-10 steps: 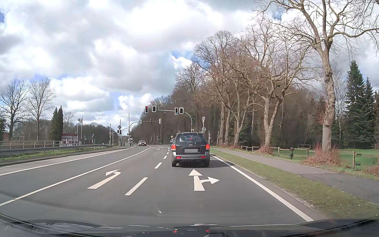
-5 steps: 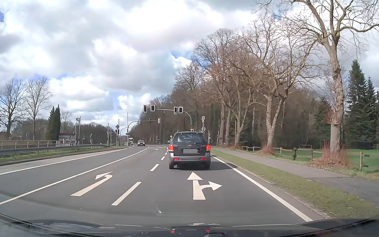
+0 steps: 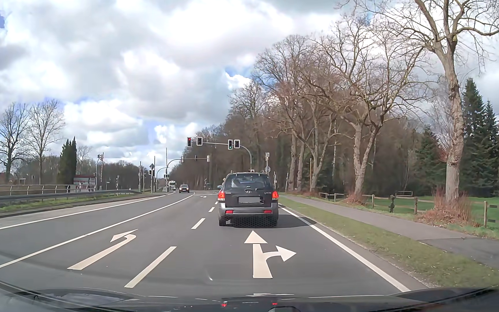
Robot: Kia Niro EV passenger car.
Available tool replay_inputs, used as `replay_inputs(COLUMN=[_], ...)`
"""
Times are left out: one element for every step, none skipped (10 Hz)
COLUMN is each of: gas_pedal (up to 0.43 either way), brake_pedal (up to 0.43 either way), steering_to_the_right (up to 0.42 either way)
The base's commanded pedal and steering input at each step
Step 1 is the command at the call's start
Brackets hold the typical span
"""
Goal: Follow the waypoints while adhering to traffic rules and regulations
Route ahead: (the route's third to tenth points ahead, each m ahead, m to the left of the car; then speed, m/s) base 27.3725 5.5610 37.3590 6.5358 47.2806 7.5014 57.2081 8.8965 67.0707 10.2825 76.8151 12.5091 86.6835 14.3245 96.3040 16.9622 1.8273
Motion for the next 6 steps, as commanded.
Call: replay_inputs(gas_pedal=[0.0, 0.0, 0.0, 0.0, 0.0, 0.0], brake_pedal=[0.122, 0.122, 0.122, 0.128, 0.134, 0.14], steering_to_the_right=[0.005, 0.006, 0.006, 0.005, 0.006, 0.006])
